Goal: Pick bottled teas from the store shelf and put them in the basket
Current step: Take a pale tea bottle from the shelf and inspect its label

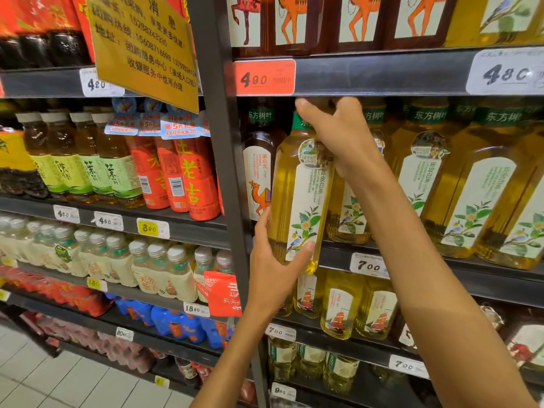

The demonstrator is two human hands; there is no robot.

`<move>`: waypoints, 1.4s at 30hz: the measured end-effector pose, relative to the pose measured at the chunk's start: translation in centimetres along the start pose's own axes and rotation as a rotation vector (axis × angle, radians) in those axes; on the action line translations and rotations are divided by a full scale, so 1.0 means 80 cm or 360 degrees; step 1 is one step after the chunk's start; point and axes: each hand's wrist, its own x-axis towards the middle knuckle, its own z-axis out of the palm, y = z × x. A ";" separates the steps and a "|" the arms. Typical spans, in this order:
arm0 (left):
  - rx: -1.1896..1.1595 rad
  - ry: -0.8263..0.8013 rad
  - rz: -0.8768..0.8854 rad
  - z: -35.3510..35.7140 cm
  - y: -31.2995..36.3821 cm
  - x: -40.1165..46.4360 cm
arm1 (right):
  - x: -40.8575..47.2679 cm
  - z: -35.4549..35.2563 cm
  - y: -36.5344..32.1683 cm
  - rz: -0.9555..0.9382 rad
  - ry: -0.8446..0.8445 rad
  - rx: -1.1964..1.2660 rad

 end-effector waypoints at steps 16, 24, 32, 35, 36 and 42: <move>-0.1063 -0.0339 -0.0767 -0.069 -0.003 -0.100 | -0.092 -0.020 0.076 0.0359 -0.0242 0.1049; -0.1430 0.0135 -0.1051 -0.078 0.007 -0.087 | -0.124 -0.027 0.078 0.0205 -0.0063 0.1323; -0.1476 0.0075 -0.1122 -0.082 0.021 -0.084 | -0.150 -0.037 0.094 0.0354 0.0461 0.1402; -0.1362 0.0066 -0.0957 -0.075 0.024 -0.091 | -0.163 -0.052 0.091 0.0241 0.0292 0.1410; -0.1320 0.0094 -0.0873 -0.070 0.025 -0.094 | -0.166 -0.057 0.089 0.0196 0.0194 0.1414; -0.0980 0.0106 -0.0322 -0.070 0.031 -0.095 | -0.181 -0.068 0.096 0.0463 0.0163 0.1478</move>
